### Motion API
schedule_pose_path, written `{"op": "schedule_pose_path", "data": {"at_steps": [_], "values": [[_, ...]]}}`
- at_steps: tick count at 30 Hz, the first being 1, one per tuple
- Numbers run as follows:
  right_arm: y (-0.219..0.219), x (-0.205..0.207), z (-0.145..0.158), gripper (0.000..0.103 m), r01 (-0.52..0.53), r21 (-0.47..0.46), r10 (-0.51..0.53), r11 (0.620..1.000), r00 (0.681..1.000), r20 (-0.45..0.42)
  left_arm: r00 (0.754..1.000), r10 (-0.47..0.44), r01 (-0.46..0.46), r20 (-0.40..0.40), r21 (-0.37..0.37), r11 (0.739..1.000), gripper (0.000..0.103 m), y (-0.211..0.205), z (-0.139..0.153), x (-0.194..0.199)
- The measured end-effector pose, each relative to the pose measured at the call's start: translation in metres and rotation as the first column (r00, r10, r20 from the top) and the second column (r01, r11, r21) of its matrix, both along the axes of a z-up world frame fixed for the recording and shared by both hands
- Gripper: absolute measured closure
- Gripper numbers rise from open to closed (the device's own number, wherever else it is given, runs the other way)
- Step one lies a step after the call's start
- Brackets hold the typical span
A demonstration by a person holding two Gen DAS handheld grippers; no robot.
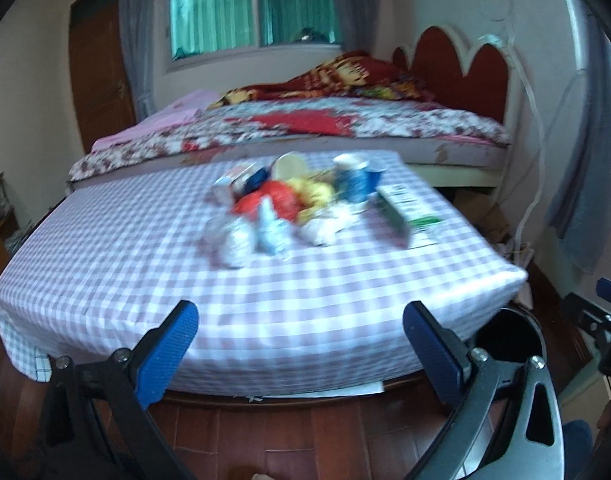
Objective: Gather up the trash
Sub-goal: 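Grasp the clear plastic bag with the left tool while the right tool grasps the white tissue, then carry the plastic bag and tissue over the black bin while both tools open to drop them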
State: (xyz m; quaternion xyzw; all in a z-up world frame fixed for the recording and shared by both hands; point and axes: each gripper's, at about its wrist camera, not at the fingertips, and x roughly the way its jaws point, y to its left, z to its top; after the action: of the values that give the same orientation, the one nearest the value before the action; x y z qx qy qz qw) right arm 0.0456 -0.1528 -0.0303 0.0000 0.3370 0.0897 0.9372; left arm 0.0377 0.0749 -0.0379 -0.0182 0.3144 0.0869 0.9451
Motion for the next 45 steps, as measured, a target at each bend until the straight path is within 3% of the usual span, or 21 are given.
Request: {"op": "schedule_pose_path", "data": {"at_steps": [6,9,16,21,25,30,38,45], "values": [[0.033,0.035,-0.011,0.001,-0.063,-0.020,0.063,0.998,0.998,-0.014,0.997,0.073,-0.073,-0.027,0.007,0.997,0.001,0.035,-0.015,0.017],[0.046,0.058,-0.017,0.002,-0.077,-0.012,0.077,0.997,0.997,-0.023,0.994,0.101,-0.102,-0.033,-0.023,0.995,0.001,0.055,-0.022,0.029],[0.084,0.101,-0.026,0.013,-0.140,0.006,0.141,0.990,0.990,-0.030,0.989,0.137,-0.140,-0.051,-0.067,0.988,0.004,0.086,-0.039,0.061],[0.124,0.131,-0.037,0.022,-0.223,-0.006,0.223,0.975,0.974,-0.025,0.991,0.125,-0.130,-0.051,-0.114,0.985,0.021,0.101,-0.048,0.092],[0.151,0.161,-0.049,0.030,-0.262,0.005,0.262,0.965,0.964,-0.040,0.991,0.115,-0.123,-0.061,-0.142,0.982,0.026,0.112,-0.056,0.117],[0.182,0.193,-0.064,0.033,-0.296,-0.005,0.295,0.955,0.953,-0.068,0.991,0.097,-0.113,-0.091,-0.190,0.975,0.036,0.125,-0.068,0.140],[0.195,0.225,-0.084,0.041,-0.298,0.026,0.298,0.954,0.946,-0.129,0.994,0.040,-0.063,-0.099,-0.240,0.969,0.053,0.122,-0.079,0.155],[0.204,0.231,-0.086,0.068,-0.347,0.067,0.354,0.935,0.925,-0.137,0.998,0.036,-0.047,-0.050,-0.252,0.967,0.063,0.122,-0.073,0.150]]}}
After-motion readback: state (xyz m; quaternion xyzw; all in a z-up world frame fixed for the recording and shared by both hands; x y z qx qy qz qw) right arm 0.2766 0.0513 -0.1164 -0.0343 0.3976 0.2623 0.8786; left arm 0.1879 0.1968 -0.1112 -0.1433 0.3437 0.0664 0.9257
